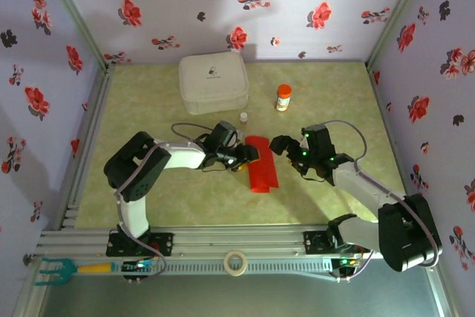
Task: Fold a paper plane with a square sheet of paper (pick it up from the middle)
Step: First fold the square sheet of paper in half at the center of the table.
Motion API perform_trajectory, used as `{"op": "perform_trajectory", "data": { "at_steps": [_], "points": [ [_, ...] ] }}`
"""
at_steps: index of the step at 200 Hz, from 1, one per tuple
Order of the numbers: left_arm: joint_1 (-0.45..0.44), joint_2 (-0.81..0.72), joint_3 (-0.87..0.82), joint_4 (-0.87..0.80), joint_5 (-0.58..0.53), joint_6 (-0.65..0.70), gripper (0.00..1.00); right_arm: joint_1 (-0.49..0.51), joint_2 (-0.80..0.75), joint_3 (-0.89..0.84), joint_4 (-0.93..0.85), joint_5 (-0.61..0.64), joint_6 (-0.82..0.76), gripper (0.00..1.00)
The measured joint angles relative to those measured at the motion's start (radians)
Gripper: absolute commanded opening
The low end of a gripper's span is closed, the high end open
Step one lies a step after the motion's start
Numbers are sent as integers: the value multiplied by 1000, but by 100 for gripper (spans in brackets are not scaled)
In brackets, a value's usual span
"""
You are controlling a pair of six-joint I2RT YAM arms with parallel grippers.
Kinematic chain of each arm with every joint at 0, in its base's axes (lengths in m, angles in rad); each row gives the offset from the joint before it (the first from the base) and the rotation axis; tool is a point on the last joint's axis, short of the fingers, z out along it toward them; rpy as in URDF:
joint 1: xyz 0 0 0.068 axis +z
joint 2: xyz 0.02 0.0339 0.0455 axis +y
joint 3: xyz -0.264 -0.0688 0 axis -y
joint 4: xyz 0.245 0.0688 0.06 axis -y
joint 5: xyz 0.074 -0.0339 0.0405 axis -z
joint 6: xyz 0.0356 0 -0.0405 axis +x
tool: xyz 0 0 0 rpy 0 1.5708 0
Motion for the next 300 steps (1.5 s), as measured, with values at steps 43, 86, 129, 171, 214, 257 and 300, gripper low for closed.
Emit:
{"op": "perform_trajectory", "data": {
  "at_steps": [43,86,129,171,214,257,300],
  "points": [
    [0,-27,54,-187,-76,83,56,0,11,0,3,-2,0,99],
    [0,-28,82,-285,-108,130,50,0,26,-2,3,-3,0,99],
    [0,-28,108,-350,-128,154,48,0,32,-2,3,-3,0,99],
    [0,-7,143,-408,-134,181,48,0,32,-2,3,-6,0,99],
    [0,11,175,-454,-134,203,48,0,32,-2,3,-6,0,99],
    [-1,25,200,-484,-134,208,49,0,32,-2,3,-6,0,99],
    [-3,50,246,-547,-135,233,48,0,32,-5,3,-6,0,99]
  ]
}}
